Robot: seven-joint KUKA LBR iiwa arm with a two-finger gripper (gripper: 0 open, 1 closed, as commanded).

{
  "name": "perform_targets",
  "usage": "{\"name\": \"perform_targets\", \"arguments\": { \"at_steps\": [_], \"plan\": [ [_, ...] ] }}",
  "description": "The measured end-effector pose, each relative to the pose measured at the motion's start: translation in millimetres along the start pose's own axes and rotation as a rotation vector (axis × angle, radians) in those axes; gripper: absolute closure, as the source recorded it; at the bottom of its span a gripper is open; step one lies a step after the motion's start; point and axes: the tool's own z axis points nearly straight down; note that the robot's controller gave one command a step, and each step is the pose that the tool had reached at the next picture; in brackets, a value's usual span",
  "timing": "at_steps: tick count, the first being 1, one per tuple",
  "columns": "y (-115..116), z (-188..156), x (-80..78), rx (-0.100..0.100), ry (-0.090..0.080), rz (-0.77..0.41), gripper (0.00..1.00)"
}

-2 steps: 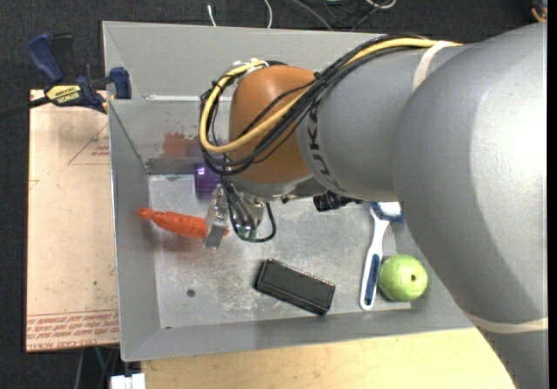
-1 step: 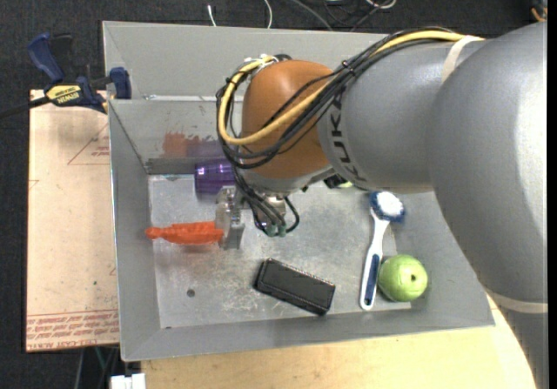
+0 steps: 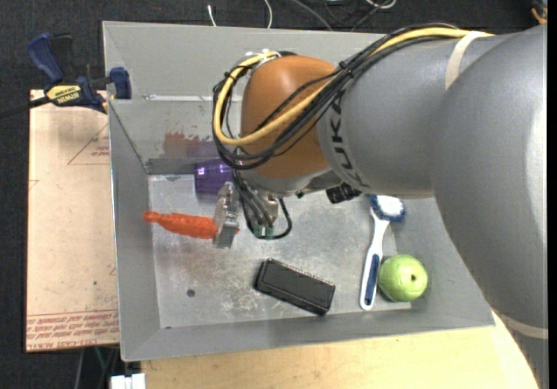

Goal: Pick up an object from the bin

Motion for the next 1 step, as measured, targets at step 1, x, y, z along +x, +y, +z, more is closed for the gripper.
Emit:
{"name": "perform_targets", "arguments": {
  "at_steps": [1],
  "plan": [
    [-0.5, 5.3, 8.1, -0.002, -0.003, 0.085, 1.0]
  ]
}}
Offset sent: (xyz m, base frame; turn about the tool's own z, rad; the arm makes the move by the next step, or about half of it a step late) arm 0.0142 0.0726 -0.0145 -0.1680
